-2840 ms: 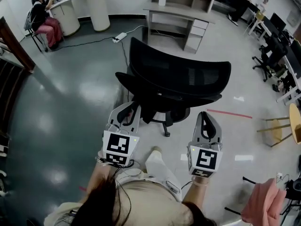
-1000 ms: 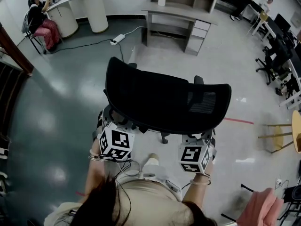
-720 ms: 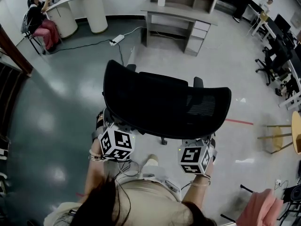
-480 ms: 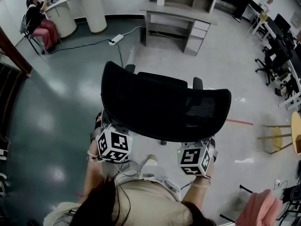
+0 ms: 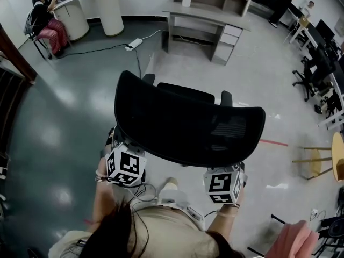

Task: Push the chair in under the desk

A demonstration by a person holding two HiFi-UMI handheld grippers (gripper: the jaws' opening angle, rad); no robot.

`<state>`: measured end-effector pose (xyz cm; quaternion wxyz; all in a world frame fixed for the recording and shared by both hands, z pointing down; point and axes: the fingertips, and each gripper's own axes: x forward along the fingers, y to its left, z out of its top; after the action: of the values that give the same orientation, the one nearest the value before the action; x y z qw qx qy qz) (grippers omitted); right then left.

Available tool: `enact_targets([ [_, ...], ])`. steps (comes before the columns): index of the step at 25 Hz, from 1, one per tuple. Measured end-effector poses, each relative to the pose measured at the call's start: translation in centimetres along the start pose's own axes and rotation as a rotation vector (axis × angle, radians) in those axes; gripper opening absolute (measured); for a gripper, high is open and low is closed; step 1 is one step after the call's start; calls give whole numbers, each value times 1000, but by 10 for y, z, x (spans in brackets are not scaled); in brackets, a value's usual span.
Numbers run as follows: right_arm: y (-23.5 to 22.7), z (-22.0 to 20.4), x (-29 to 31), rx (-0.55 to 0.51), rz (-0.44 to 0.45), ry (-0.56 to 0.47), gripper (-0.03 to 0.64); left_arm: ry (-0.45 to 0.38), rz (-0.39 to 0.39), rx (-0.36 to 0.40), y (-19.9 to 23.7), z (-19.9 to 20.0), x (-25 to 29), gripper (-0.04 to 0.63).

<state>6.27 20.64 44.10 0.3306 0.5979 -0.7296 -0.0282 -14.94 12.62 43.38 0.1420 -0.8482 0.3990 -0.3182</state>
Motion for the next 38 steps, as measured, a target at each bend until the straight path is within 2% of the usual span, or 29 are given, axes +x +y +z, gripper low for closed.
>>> enact_targets([
  [17,-12,4,14,27,34,-47,217,-24,15,-12,7,2,15,225],
  [23,-20,5,29,13,49,-57,216,-3,21,-32,11,3,27,225],
  [30,-35,15,64,-6,75,-40,216,6,35,-37,32,3,56,225],
  [38,-40,35,100,-5,85,-14,215,16,1,-19,62,3,83,225],
])
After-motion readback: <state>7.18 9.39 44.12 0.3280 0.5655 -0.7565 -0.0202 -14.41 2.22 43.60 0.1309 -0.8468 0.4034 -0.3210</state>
